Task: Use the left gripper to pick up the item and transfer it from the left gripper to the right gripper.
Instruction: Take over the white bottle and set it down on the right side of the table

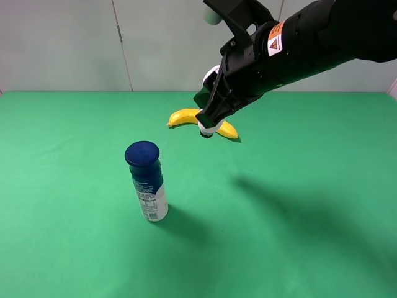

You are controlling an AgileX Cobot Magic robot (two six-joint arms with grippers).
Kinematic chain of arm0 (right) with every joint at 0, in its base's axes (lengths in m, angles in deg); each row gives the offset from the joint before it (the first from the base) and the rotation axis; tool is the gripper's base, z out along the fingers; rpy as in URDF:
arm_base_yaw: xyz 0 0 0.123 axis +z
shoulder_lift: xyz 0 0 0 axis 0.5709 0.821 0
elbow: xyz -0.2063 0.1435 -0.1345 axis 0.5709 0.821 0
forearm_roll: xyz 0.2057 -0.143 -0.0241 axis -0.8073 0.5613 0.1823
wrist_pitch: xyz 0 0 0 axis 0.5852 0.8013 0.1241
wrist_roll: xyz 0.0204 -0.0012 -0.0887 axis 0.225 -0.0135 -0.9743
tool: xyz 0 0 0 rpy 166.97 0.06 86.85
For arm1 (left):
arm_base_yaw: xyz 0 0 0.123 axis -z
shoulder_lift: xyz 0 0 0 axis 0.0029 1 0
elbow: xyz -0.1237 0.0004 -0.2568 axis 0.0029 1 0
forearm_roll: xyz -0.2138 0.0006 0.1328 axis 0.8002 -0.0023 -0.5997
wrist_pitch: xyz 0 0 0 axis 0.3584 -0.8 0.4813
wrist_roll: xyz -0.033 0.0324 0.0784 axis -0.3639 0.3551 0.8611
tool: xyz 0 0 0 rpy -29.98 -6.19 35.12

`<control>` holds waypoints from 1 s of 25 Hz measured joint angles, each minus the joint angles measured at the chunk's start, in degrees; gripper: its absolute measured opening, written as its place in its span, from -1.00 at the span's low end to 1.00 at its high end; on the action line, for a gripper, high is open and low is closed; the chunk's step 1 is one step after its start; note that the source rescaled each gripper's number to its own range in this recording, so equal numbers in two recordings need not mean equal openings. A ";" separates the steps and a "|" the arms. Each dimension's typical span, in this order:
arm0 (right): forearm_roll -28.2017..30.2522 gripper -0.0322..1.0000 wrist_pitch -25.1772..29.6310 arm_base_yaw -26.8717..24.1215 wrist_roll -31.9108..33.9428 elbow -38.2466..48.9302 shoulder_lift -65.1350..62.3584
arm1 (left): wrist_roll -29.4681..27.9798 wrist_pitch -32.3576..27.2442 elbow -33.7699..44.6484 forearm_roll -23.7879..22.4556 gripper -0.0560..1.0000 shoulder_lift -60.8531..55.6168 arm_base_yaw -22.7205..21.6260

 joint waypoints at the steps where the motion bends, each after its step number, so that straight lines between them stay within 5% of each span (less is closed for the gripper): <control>1: 0.00 -0.92 0.00 0.00 0.00 0.00 0.00 | 0.21 0.07 1.51 -0.62 1.00 -1.66 0.00; 13: -0.46 -0.93 0.04 0.00 0.00 0.00 0.00 | 4.13 6.98 21.24 -2.51 1.00 -21.73 0.00; 25: -1.56 -0.93 0.71 0.00 0.07 0.00 0.00 | -0.22 8.22 38.66 -14.68 1.00 -45.82 0.00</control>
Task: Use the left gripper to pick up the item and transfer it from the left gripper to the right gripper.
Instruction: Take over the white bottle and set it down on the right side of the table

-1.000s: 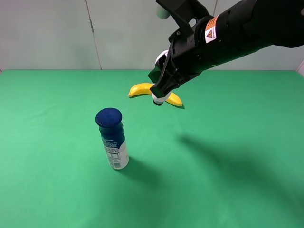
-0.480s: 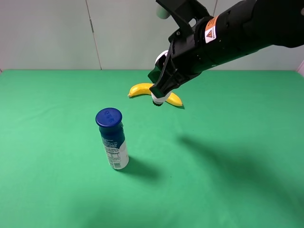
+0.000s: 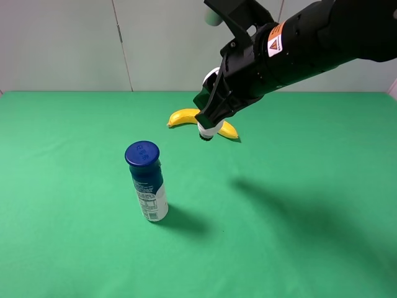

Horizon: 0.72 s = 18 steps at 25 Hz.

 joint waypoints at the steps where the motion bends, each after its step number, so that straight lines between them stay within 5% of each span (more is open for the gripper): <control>1: -0.25 -0.93 0.06 0.00 0.00 0.00 0.00 | -1.07 -0.06 1.45 -0.60 1.00 -2.28 0.00; 11: -1.47 -0.93 1.50 0.00 1.46 0.00 0.00 | -14.66 -2.89 10.94 -8.88 1.00 -20.24 0.00; 18: -1.67 -0.93 2.80 0.00 1.64 0.00 0.00 | -16.29 -1.58 12.07 -9.55 1.00 -20.75 0.00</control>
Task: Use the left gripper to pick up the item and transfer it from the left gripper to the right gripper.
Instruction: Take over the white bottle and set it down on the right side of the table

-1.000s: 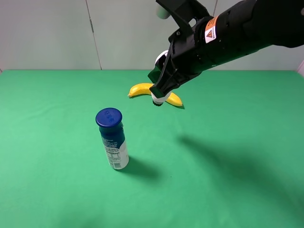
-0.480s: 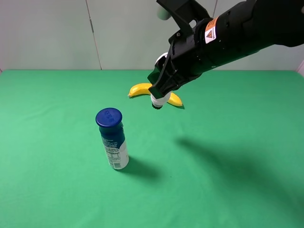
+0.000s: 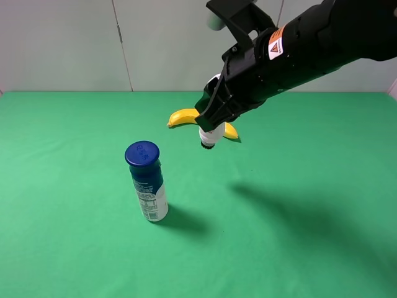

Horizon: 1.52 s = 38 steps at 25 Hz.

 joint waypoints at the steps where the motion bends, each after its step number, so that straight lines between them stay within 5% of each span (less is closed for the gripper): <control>1: 0.00 -0.93 0.28 0.00 0.00 0.00 0.00 | 0.00 0.07 -0.02 0.00 1.00 0.00 0.00; 17: 2.34 -0.93 6.19 -0.94 0.58 0.00 0.00 | 0.00 0.11 -0.02 -0.10 1.00 0.00 -1.37; 32: 2.65 -0.93 9.48 -20.14 2.01 0.00 1.65 | 0.00 0.11 -0.02 -0.10 1.00 0.00 -6.02; 38: 1.57 -0.93 9.93 -23.21 2.34 0.00 5.48 | 0.00 0.13 -0.02 -0.10 1.00 0.00 -6.02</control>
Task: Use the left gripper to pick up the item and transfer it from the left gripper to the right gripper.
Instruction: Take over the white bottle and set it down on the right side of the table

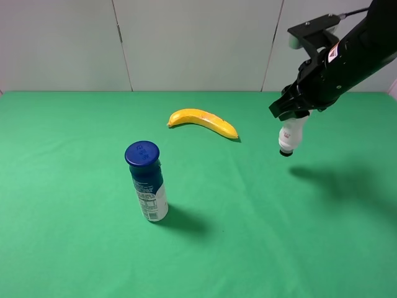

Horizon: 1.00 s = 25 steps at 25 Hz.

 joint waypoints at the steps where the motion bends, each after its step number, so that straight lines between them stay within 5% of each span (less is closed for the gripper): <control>1: -0.14 -0.93 0.22 -0.06 0.05 0.00 0.69 | 0.00 0.00 0.00 0.00 1.00 0.00 0.00; 25: -0.92 -0.93 10.69 -0.07 0.65 0.00 7.03 | 0.00 0.27 0.00 0.00 1.00 0.00 0.00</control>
